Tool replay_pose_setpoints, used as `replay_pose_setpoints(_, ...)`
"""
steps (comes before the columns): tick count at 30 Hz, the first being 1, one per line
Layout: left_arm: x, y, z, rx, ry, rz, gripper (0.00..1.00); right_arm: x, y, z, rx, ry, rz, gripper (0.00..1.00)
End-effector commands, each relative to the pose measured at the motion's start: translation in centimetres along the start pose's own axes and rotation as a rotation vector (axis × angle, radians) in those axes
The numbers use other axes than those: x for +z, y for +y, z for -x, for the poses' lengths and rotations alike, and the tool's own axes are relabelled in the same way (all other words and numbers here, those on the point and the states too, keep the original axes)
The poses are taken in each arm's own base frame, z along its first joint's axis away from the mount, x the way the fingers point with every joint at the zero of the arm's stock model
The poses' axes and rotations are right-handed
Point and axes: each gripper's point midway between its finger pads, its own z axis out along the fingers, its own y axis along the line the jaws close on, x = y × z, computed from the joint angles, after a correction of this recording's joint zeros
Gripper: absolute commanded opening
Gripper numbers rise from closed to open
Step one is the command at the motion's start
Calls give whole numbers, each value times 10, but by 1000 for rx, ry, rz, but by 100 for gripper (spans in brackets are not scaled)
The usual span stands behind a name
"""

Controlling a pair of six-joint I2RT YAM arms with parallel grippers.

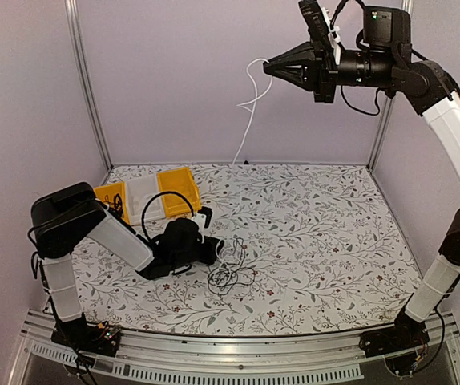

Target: Untangle the cables

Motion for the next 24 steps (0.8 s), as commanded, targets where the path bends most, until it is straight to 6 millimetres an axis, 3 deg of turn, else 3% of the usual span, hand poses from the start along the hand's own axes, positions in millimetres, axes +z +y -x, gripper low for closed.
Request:
replay_pose_setpoints(1,-4,-8,5,5,-14,-21,31,-40,-31,32,-100,-11,-184,0)
replay_pose_setpoints(4,-11,-14,14,21,-29,-34,31,-61,-44,39,-125,-6,-261,0)
replay_pose_setpoints(8,-29,-25,40,77,-79,-44,36,-61,-44,15,-73,31,-248,0)
replay_pose_setpoints(14,-69,-46,84,148,-189,-37,45,-35,-20,-58,73,98,-130,0)
replay_pose_setpoints(19,-116,-60,121,187,-299,0,50,-18,9,-130,200,164,-34,0)
replay_pose_setpoints(24,-164,-85,148,258,-411,-75,54,-7,29,-182,292,200,11,0)
